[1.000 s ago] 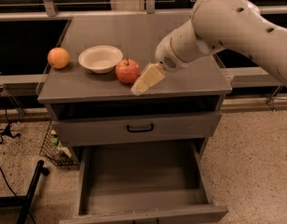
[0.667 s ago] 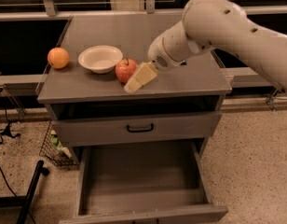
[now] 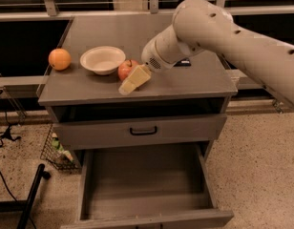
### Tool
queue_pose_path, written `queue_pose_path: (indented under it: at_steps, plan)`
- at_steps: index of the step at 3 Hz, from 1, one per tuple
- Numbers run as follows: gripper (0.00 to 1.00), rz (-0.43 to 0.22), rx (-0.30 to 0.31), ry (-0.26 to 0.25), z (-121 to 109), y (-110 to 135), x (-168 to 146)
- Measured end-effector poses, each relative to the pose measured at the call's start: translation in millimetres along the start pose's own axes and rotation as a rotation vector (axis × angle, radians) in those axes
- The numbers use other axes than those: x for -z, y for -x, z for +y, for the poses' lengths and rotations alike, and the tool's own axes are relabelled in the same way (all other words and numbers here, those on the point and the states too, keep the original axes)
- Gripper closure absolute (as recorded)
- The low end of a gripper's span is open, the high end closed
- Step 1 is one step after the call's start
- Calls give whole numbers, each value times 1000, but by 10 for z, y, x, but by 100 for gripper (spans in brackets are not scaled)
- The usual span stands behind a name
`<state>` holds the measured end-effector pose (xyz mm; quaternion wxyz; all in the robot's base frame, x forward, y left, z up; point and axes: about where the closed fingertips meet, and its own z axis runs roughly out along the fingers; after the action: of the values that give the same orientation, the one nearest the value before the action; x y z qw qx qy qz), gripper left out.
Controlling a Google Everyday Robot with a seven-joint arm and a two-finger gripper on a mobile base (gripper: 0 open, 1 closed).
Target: Place apple into middle drawer
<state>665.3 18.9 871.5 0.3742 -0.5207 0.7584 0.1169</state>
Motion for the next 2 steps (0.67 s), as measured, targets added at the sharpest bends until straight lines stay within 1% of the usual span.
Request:
queue_pose_path:
  at_steps: [2]
  plan:
    - [0,28,-15,44,27,-44,-297]
